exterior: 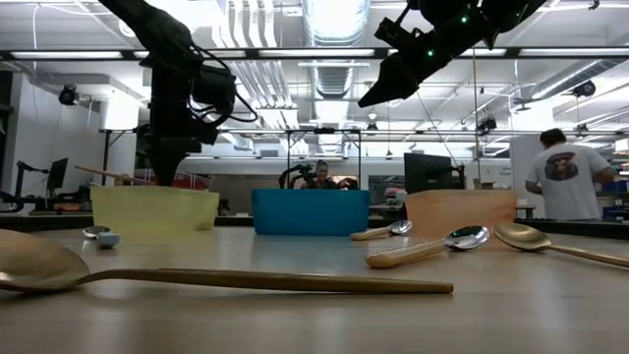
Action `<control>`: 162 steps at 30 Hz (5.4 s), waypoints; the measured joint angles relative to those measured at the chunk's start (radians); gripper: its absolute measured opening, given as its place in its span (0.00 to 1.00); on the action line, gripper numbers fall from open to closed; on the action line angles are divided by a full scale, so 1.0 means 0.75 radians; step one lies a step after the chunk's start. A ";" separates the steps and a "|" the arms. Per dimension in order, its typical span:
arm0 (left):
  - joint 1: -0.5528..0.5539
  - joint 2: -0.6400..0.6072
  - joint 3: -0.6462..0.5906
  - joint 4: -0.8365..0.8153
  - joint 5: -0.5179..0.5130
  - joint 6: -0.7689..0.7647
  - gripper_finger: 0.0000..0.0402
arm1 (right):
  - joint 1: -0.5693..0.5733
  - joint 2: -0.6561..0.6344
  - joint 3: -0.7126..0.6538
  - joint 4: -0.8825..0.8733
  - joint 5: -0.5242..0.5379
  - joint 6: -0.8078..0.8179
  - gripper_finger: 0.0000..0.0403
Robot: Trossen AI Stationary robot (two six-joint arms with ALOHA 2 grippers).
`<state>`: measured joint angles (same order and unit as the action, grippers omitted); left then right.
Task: Sort silverware by color (type)
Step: Put the gold spoon into the yellow bin, then put the yellow spoon into the orange bin
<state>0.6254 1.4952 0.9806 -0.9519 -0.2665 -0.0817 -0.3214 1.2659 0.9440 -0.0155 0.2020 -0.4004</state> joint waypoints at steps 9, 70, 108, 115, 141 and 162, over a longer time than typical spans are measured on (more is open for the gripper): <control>0.004 0.025 0.001 0.038 0.031 0.094 0.00 | 0.000 0.000 0.000 -0.004 0.001 0.000 0.17; -0.663 -0.898 -0.515 1.131 0.054 -0.055 0.25 | 0.025 0.000 0.001 -0.124 -0.001 0.626 0.17; -0.684 -0.798 -0.580 1.467 0.054 0.359 0.25 | 0.406 0.125 0.001 -0.500 -0.466 1.825 0.17; -0.684 -0.785 -0.580 1.456 0.054 0.293 0.25 | 0.468 0.210 0.001 -0.707 -0.629 2.029 0.17; -1.082 -0.272 -0.580 1.955 -0.114 -0.074 0.25 | 0.799 0.165 0.001 -1.112 -0.134 1.495 0.17; -1.266 0.481 -0.248 2.383 -0.360 -0.162 0.25 | 0.911 0.165 0.001 -1.024 0.120 1.440 0.17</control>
<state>-0.3243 1.8556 0.7945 0.8350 -0.5366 -0.2028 0.3622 1.3895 0.9443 -0.7834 0.2920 0.6796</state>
